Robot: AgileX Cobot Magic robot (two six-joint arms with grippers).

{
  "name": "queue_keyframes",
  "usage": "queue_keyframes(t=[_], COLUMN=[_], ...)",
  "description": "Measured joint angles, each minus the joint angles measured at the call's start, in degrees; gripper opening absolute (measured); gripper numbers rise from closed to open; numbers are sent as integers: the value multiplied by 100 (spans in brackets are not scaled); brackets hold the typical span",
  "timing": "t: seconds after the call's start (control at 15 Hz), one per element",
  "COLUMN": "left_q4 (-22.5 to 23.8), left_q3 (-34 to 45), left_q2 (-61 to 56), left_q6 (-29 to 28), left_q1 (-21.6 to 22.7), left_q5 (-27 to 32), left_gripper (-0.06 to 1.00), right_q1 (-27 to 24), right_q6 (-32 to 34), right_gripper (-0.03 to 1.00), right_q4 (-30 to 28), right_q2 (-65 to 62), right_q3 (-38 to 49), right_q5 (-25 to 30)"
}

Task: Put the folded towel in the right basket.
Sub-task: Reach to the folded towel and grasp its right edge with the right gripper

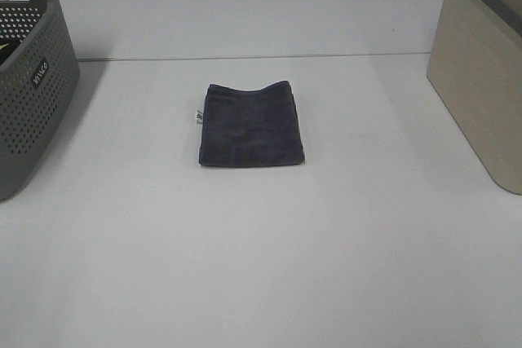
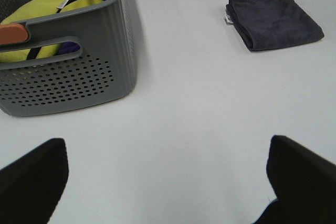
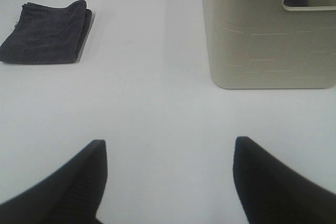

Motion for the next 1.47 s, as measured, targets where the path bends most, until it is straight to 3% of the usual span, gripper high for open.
queue_keyframes(t=[1.13, 1.47], left_q4=[0, 0], left_q3=[0, 0], left_q2=[0, 0], left_q6=[0, 0], left_q1=[0, 0], left_q5=[0, 0], left_gripper=[98, 98], right_q1=[0, 0], right_q6=[0, -115], right_gripper=[65, 65], right_q4=[6, 286], right_q2=[11, 1684], right_q3=[0, -533], right_q5=[0, -693])
